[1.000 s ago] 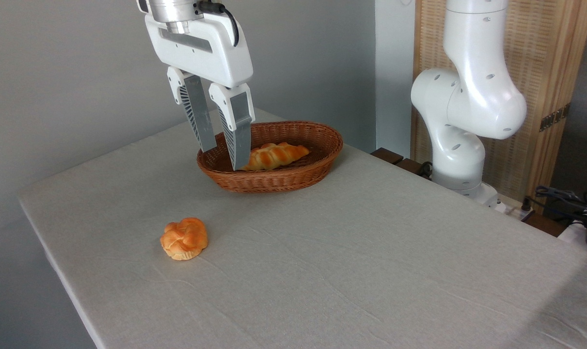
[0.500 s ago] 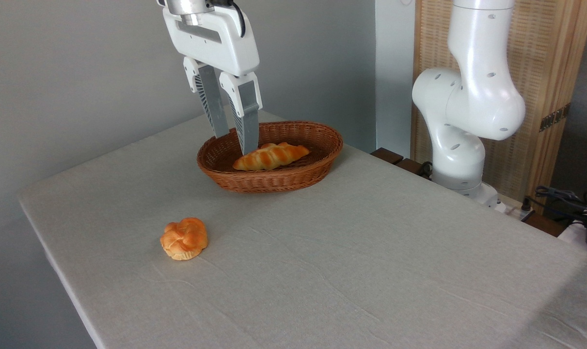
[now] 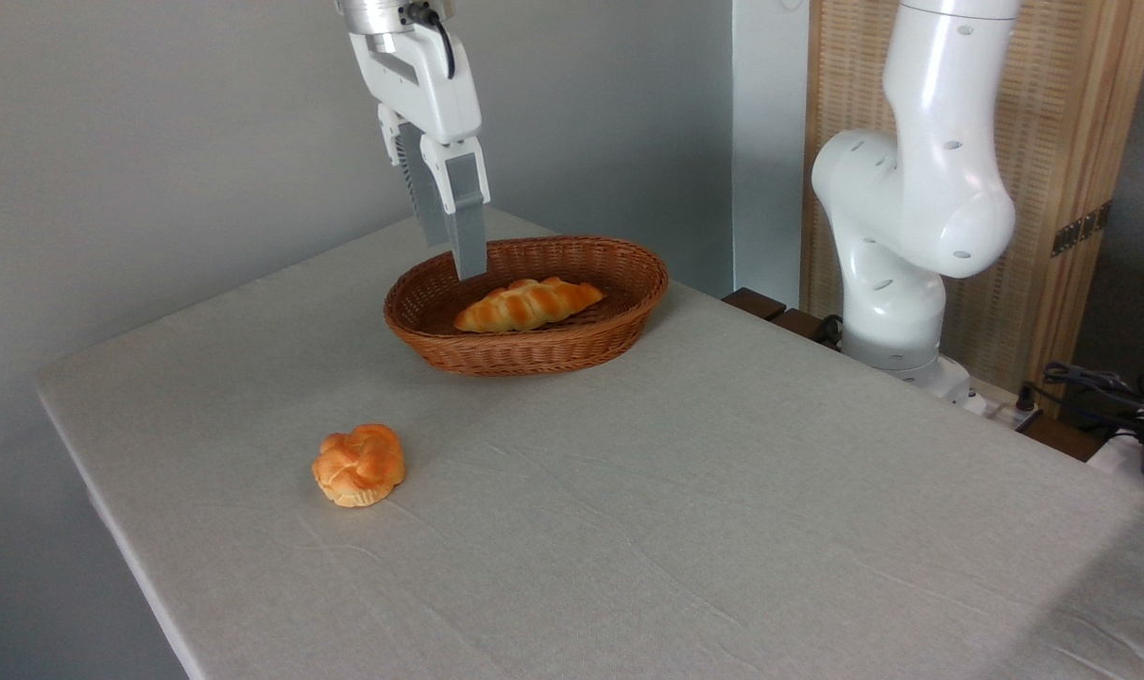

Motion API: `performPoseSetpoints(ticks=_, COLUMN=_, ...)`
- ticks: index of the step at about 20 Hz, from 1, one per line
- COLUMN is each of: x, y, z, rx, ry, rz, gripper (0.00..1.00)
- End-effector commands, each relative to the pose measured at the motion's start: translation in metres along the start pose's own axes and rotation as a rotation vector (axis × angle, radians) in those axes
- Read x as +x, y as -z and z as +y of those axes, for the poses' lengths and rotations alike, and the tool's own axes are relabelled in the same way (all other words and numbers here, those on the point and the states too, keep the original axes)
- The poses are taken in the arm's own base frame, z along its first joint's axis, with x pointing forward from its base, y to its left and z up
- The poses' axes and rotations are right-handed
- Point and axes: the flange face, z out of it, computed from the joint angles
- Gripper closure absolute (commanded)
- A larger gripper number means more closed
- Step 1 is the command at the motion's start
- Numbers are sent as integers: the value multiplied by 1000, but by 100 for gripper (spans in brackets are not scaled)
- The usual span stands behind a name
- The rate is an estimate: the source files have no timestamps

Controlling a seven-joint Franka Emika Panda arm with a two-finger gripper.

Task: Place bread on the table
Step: 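Lower the gripper into the basket around the braided roll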

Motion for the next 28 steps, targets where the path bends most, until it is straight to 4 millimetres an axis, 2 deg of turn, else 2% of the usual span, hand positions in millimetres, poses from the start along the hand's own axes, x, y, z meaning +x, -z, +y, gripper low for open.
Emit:
performPoseSetpoints(ticks=1, x=3, y=-6, z=26, rx=10, ry=-46, rz=32, gripper=0)
performPoseSetpoints(ticks=4, x=13, y=-17, z=38, rx=2, ry=-83, rz=60, gripper=0)
performPoseSetpoints(ticks=7, x=28, y=-41, z=48, rx=15, ry=-109, rz=93, gripper=0)
performPoseSetpoints(ticks=11, x=54, y=-72, z=84, rx=-97, ry=-142, rz=122, gripper=0)
performPoseSetpoints(ticks=16, x=49, y=-125, z=114, rx=-167, ry=-172, rz=32, gripper=0)
performPoseSetpoints(ticks=19, x=44, y=-154, z=121, rx=-195, ry=-158, rz=23, gripper=0)
performPoseSetpoints(ticks=21, x=40, y=-163, z=123, rx=-204, ry=-155, rz=5, gripper=0)
performPoseSetpoints(ticks=25, x=45, y=-162, z=116, rx=-312, ry=-11, rz=113, gripper=0)
performPoseSetpoints(ticks=28, x=46, y=-169, z=118, rx=-318, ry=-5, rz=107, gripper=0)
